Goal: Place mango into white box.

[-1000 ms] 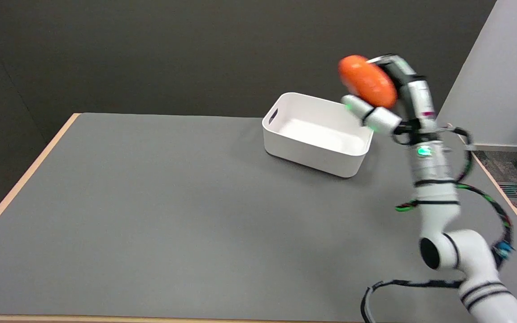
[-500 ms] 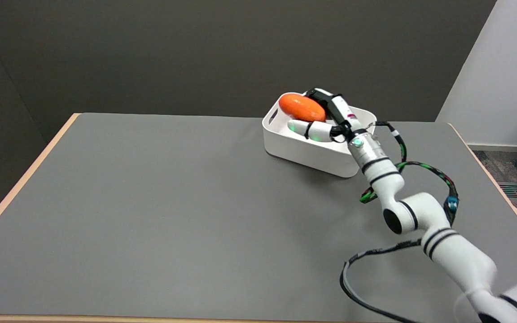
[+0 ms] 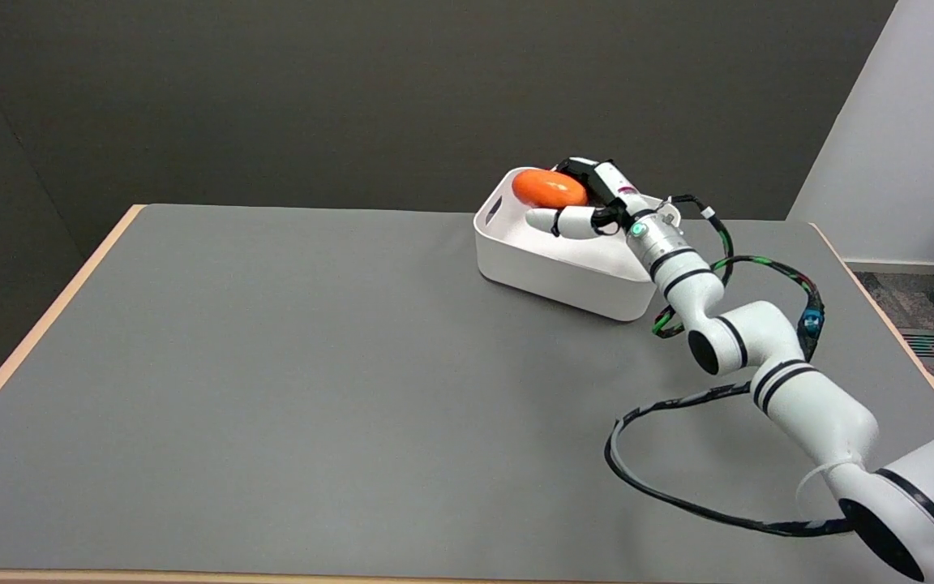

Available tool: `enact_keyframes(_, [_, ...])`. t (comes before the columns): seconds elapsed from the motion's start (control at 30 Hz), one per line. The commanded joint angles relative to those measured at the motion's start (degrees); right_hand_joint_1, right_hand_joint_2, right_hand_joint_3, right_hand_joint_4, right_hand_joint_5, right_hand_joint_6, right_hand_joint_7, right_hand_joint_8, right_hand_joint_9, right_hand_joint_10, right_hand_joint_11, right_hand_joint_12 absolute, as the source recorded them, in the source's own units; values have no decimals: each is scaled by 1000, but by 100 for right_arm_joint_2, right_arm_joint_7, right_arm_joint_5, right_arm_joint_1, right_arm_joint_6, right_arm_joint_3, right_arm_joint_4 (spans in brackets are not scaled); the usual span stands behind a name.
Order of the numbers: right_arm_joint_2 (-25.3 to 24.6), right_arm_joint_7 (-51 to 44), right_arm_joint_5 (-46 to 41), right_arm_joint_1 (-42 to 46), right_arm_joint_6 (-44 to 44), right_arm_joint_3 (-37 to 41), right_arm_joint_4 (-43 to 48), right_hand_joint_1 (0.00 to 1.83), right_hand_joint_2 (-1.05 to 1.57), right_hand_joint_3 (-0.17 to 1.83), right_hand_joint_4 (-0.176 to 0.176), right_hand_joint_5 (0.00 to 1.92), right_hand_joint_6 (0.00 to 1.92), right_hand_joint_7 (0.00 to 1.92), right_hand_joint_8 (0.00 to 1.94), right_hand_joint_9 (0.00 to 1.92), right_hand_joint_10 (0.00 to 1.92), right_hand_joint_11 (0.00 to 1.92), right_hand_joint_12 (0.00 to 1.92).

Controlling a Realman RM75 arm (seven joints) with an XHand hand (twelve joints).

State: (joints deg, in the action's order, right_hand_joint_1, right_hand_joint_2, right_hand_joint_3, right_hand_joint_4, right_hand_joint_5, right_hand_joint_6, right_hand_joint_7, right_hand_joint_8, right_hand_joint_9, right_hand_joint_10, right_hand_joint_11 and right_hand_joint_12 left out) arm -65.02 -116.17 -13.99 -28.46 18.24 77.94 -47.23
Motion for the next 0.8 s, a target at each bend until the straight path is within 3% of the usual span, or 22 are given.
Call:
enact_keyframes(0.03, [144, -495, 27, 208, -508, 185, -562, 1139, 1091, 542, -176, 575, 1668, 624, 1747, 983, 1921, 676, 1921])
enact_keyframes(0.07, [148, -476, 27, 312, -508, 241, -687, 1104, 1007, 601, -176, 538, 1486, 632, 1780, 910, 1921, 545, 1921])
enact_keyframes(0.13, [148, -455, -1, 547, -481, 393, -894, 998, 688, 832, -176, 420, 805, 666, 1832, 678, 1921, 144, 1921])
enact_keyframes(0.17, [149, -455, -46, 706, -472, 520, -1023, 996, 658, 863, -176, 359, 697, 621, 1757, 624, 1921, 114, 1921])
enact_keyframes(0.2, [149, -455, -85, 825, -472, 622, -1124, 960, 631, 888, -171, 292, 594, 575, 1566, 577, 1822, 141, 1921])
enact_keyframes(0.23, [155, -451, -114, 920, -479, 691, -1194, 865, 617, 895, -157, 229, 526, 535, 1182, 555, 1546, 276, 1921])
enact_keyframes(0.27, [181, -430, -143, 1050, -485, 787, -1271, 778, 604, 898, -143, 174, 466, 491, 848, 521, 1302, 402, 1912])
enact_keyframes(0.33, [252, -286, -181, 1245, -461, 877, -1346, 698, 598, 876, -124, 150, 421, 377, 696, 367, 1163, 541, 1821])
enact_keyframes(0.4, [357, -11, -181, 1442, -424, 911, -1388, 624, 582, 848, -97, 116, 364, 191, 438, 119, 922, 295, 1596])
enact_keyframes(0.5, [576, 351, -155, 1635, -293, 875, -1323, 593, 582, 830, -87, 102, 346, 118, 378, 45, 819, 175, 1469])
enact_keyframes(0.6, [798, 600, -119, 1720, -203, 812, -1119, 506, 559, 851, -67, 72, 328, 27, 239, -1, 540, 18, 1242])
enact_keyframes(0.67, [1045, 849, -66, 1685, -50, 598, -820, 608, 536, 919, -62, 42, 306, 20, 35, -1, 323, 36, 959])
enact_keyframes(0.8, [1396, 1109, -12, 1383, 144, 73, -340, 464, 528, 872, -43, 45, 209, -1, 17, -1, 96, -1, 935])
